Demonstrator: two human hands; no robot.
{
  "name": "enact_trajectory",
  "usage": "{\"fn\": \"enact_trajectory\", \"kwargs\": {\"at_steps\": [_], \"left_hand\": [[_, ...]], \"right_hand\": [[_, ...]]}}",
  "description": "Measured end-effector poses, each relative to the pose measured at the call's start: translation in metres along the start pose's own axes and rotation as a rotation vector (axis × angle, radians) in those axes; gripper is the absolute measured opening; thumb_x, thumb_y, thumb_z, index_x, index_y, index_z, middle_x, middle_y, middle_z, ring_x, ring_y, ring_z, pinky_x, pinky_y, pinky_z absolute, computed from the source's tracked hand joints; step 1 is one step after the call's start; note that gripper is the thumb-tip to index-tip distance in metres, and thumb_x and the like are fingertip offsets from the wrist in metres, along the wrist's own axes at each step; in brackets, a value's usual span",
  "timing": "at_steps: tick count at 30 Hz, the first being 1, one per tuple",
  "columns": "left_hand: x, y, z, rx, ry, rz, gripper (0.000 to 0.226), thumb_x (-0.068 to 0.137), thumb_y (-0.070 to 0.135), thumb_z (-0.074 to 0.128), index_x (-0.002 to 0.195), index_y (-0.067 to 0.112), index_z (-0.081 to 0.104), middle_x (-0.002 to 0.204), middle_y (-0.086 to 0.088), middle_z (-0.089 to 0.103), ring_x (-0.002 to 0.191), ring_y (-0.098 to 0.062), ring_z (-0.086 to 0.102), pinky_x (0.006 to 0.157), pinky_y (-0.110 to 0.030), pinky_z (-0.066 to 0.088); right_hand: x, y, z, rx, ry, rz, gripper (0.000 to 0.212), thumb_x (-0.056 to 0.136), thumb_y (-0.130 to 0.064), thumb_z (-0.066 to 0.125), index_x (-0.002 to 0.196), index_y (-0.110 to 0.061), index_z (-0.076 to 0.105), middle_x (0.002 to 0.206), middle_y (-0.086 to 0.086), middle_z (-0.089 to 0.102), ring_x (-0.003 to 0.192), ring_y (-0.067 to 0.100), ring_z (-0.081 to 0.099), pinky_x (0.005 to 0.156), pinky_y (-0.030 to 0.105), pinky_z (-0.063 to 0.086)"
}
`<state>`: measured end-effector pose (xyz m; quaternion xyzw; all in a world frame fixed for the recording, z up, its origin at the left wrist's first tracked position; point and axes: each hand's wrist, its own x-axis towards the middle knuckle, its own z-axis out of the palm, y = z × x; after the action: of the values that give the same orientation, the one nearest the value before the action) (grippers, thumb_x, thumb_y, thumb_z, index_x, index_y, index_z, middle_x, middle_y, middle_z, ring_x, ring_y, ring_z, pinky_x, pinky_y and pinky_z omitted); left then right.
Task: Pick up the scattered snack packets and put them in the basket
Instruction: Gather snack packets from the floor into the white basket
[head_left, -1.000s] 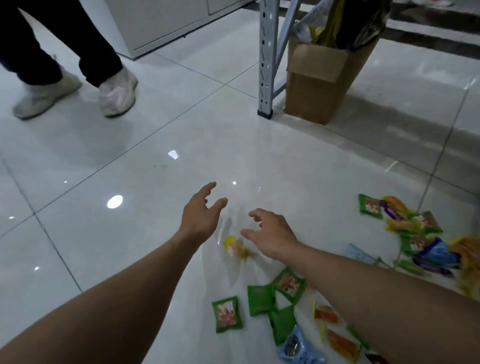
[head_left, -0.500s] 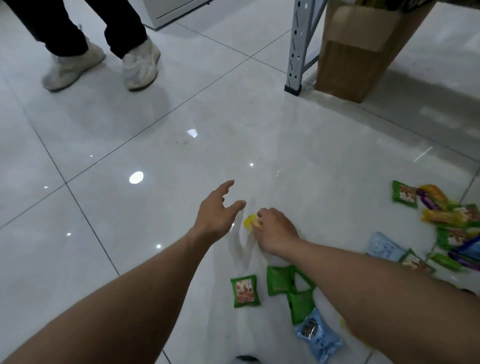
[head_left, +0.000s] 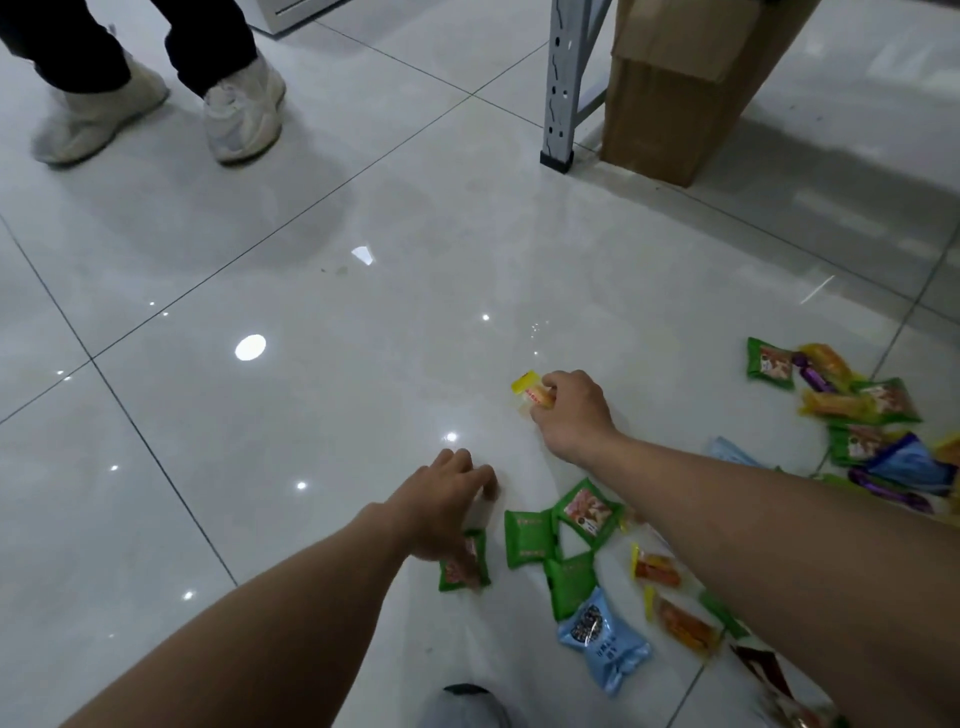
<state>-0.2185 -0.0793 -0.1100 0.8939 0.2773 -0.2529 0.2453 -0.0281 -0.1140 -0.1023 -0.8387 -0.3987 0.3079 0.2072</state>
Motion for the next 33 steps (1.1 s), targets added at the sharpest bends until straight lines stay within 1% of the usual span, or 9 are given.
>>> {"fn": "enact_trajectory", "kwargs": {"at_steps": [5, 8, 12, 16, 20, 23, 26, 30, 33], "left_hand": [[0.006, -0.003, -0.011, -0.060, 0.041, -0.074, 0.060, 0.062, 0.048, 0.083, 0.107, 0.022, 0.053, 0.105, 0.003, 0.055, 0.095, -0.018, 0.051, 0.073, -0.029, 0.043], [0.009, -0.007, -0.013, -0.243, 0.159, -0.218, 0.052, 0.067, 0.039, 0.082, 0.106, 0.019, 0.054, 0.099, -0.003, 0.063, 0.087, -0.021, 0.058, 0.073, -0.034, 0.050], [0.015, -0.007, -0.018, -0.438, 0.205, -0.330, 0.051, 0.066, 0.026, 0.086, 0.106, 0.016, 0.056, 0.096, -0.006, 0.061, 0.084, -0.022, 0.060, 0.072, -0.034, 0.055], [0.024, 0.001, -0.028, -0.441, 0.242, -0.346, 0.037, 0.070, 0.017, 0.083, 0.099, 0.007, 0.063, 0.097, -0.005, 0.057, 0.087, -0.020, 0.055, 0.070, -0.028, 0.049], [0.038, 0.013, -0.045, -0.559, 0.383, -0.376, 0.019, 0.083, 0.011, 0.071, 0.094, 0.005, 0.057, 0.082, -0.004, 0.060, 0.069, -0.016, 0.056, 0.056, -0.026, 0.047], [0.046, 0.026, -0.061, -0.746, 0.467, -0.378, 0.021, 0.082, 0.009, 0.070, 0.094, 0.007, 0.052, 0.064, 0.000, 0.061, 0.053, -0.011, 0.056, 0.045, -0.021, 0.045], [0.059, 0.041, -0.073, -0.967, 0.511, -0.364, 0.025, 0.083, 0.008, 0.072, 0.099, 0.007, 0.053, 0.063, -0.004, 0.065, 0.052, -0.014, 0.058, 0.048, -0.024, 0.050], [0.085, 0.072, -0.084, -1.155, 0.561, -0.313, 0.020, 0.085, 0.007, 0.069, 0.103, 0.006, 0.059, 0.088, -0.016, 0.064, 0.070, -0.021, 0.063, 0.061, -0.028, 0.054], [0.103, 0.106, -0.095, -1.240, 0.579, -0.235, 0.019, 0.085, 0.004, 0.069, 0.101, 0.007, 0.059, 0.083, -0.011, 0.062, 0.067, -0.017, 0.062, 0.060, -0.025, 0.054]], "right_hand": [[0.001, 0.008, -0.006, 0.033, 0.024, 0.016, 0.042, 0.089, -0.017, 0.062, 0.128, -0.005, 0.055, 0.130, 0.014, 0.050, 0.116, 0.027, 0.052, 0.095, 0.029, 0.040], [0.002, 0.012, -0.011, 0.069, 0.046, 0.029, 0.039, 0.088, -0.016, 0.063, 0.126, -0.005, 0.056, 0.128, 0.014, 0.051, 0.114, 0.027, 0.053, 0.093, 0.029, 0.041], [0.002, 0.014, -0.021, 0.120, 0.092, 0.061, 0.038, 0.088, -0.014, 0.065, 0.123, -0.002, 0.059, 0.128, 0.014, 0.054, 0.114, 0.027, 0.055, 0.094, 0.030, 0.043], [-0.003, 0.014, -0.035, 0.240, 0.139, 0.118, 0.031, 0.082, -0.006, 0.069, 0.112, 0.002, 0.064, 0.113, 0.015, 0.064, 0.104, 0.029, 0.061, 0.093, 0.036, 0.049], [-0.005, 0.021, -0.050, 0.385, 0.175, 0.199, 0.030, 0.079, -0.004, 0.072, 0.108, -0.005, 0.066, 0.099, 0.006, 0.063, 0.099, 0.025, 0.062, 0.086, 0.031, 0.052], [-0.004, 0.030, -0.062, 0.508, 0.188, 0.254, 0.031, 0.078, -0.005, 0.074, 0.106, -0.013, 0.065, 0.095, -0.002, 0.058, 0.092, 0.016, 0.060, 0.077, 0.024, 0.048], [-0.001, 0.041, -0.073, 0.621, 0.198, 0.292, 0.027, 0.077, -0.008, 0.077, 0.097, -0.020, 0.063, 0.096, -0.001, 0.062, 0.088, 0.015, 0.061, 0.077, 0.026, 0.052], [0.001, 0.052, -0.092, 0.801, 0.249, 0.339, 0.021, 0.077, -0.008, 0.078, 0.085, -0.021, 0.063, 0.090, 0.001, 0.066, 0.081, 0.014, 0.063, 0.081, 0.033, 0.057], [-0.001, 0.063, -0.113, 0.881, 0.300, 0.336, 0.019, 0.079, -0.008, 0.077, 0.079, -0.020, 0.063, 0.081, 0.001, 0.066, 0.071, 0.011, 0.061, 0.076, 0.030, 0.057]]}}
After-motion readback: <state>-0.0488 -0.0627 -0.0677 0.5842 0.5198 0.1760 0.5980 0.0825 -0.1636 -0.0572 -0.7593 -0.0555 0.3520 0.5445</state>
